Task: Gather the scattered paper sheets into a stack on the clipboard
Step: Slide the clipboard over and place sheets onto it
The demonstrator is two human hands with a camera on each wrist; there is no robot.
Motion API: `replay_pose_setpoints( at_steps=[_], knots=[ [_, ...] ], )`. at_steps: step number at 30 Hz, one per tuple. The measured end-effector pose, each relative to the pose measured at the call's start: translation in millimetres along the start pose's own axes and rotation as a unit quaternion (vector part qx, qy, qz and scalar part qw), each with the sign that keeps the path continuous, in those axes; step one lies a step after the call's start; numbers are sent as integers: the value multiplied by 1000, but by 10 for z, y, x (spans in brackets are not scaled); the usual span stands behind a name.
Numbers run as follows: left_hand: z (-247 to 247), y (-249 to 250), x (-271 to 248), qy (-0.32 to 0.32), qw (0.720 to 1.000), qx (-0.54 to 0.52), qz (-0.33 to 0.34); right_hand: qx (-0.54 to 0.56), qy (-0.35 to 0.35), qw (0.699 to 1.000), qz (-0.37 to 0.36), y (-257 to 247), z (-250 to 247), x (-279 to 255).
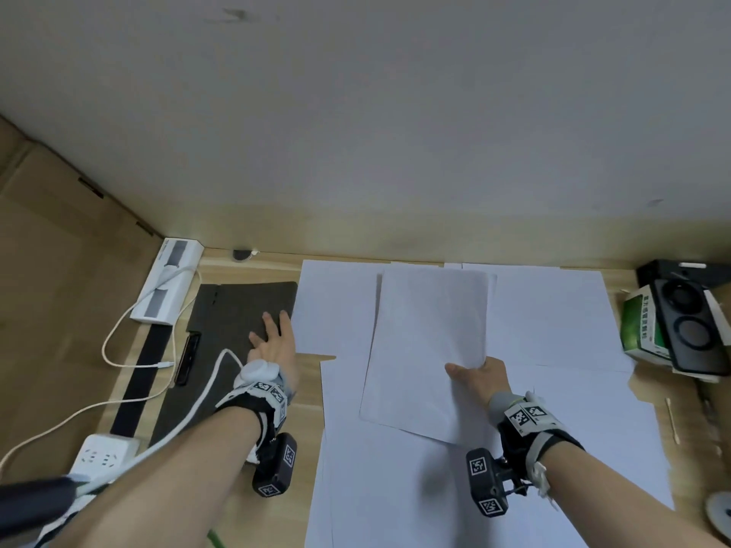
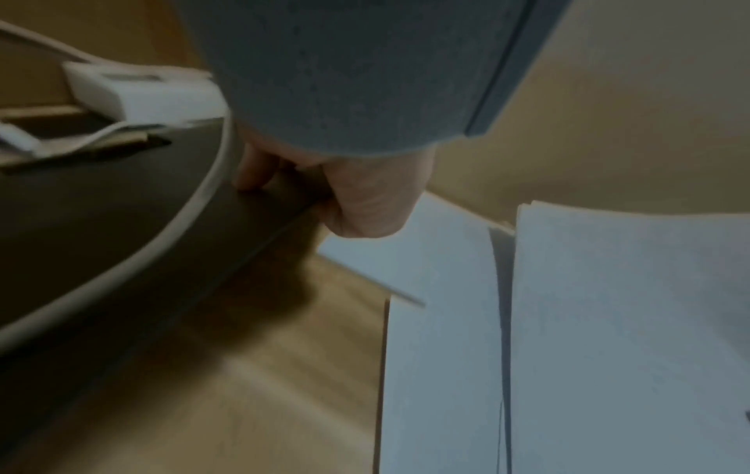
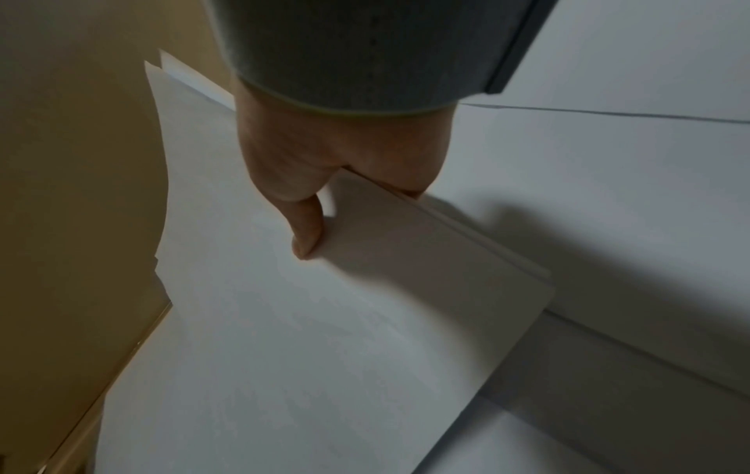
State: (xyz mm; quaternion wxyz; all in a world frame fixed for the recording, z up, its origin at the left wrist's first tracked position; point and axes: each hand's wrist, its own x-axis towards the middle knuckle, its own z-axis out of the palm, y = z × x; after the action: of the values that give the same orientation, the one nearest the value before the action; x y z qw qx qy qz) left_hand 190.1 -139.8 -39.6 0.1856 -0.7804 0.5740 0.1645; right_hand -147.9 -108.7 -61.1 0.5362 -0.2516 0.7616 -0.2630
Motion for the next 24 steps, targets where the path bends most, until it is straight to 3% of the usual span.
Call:
replay_pose_setpoints(
  at_steps=[5,9,15,24],
  knots=[
    [-744,145,26,65,997,-18,36,-7,-10,1000,-2,-119,16,-35],
    [-997,576,-116,45,996,-44,58,-12,-9,1000,4,-95,-8,-53],
    [-854,1455,-482,8,990,-73,124,1,18,1000,0,-40,-345,-96],
    [-537,2421,-651,9,974,-98,202,62,90,994,10,155,-1149,-76]
  ],
)
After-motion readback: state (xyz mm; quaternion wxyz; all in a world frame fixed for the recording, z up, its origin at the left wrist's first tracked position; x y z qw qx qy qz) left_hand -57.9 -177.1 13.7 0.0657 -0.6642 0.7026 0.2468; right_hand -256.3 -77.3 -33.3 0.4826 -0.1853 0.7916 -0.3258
